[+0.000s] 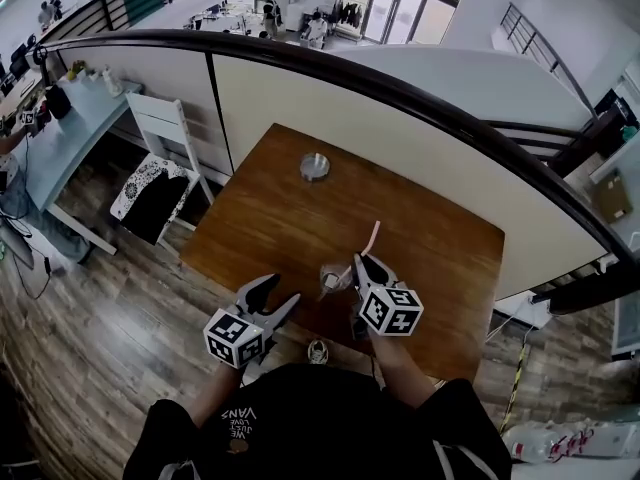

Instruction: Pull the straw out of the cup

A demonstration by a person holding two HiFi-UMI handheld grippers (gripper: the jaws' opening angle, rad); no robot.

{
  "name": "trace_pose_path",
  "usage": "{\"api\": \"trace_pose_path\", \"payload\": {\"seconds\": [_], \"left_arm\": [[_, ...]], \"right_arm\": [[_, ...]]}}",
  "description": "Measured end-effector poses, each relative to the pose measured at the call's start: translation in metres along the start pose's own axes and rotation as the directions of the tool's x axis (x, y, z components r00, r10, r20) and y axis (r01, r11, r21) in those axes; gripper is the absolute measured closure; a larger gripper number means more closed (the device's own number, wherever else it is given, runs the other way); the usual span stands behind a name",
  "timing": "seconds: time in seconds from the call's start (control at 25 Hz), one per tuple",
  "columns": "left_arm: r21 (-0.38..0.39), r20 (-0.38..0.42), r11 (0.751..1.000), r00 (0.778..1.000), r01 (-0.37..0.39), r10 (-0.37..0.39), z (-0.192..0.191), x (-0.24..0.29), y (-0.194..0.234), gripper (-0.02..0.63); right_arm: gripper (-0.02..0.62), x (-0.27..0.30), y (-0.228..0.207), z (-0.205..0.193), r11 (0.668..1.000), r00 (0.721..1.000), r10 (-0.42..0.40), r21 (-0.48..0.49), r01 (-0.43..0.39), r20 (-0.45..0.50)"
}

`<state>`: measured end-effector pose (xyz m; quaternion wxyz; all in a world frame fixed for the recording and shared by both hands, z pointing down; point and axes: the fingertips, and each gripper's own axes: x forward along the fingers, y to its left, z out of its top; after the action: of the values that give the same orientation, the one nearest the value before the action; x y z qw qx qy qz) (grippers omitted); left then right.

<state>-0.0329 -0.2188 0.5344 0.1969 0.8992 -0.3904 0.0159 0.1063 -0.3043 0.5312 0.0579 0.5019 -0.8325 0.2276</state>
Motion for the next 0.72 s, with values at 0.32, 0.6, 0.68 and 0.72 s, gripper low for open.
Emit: {"api": "trace_pose_path", "payload": {"seconds": [0.32, 0.6, 0.68, 0.72], "left_arm": [[0.017, 0.003, 0.999, 0.999, 0.05, -0.05, 0.001, -0.013, -0.012, 0.377], [0.047, 0.002, 0.995, 0.996, 0.088, -0.088, 0.003, -0.032, -0.019, 0.377], [0.051, 0.001, 0.994, 0.995, 0.096, -0.096, 0.002, -0.039, -0.02, 0.377], [0.054, 0.0, 0.993, 0.995, 0.1, -0.101, 0.002, -0.043, -0.021, 0.377]], "right_arm": [[0.562, -0.034, 0.019, 0.03, 1.0, 0.993, -0.03, 0.0, 0.03, 0.115], [0.561, -0.062, 0.04, 0.035, 0.999, 0.984, -0.05, 0.019, 0.048, 0.173], [0.561, -0.068, 0.047, 0.032, 0.998, 0.982, -0.054, 0.023, 0.051, 0.179], [0.561, -0.071, 0.051, 0.029, 0.998, 0.982, -0.057, 0.024, 0.054, 0.18]]}}
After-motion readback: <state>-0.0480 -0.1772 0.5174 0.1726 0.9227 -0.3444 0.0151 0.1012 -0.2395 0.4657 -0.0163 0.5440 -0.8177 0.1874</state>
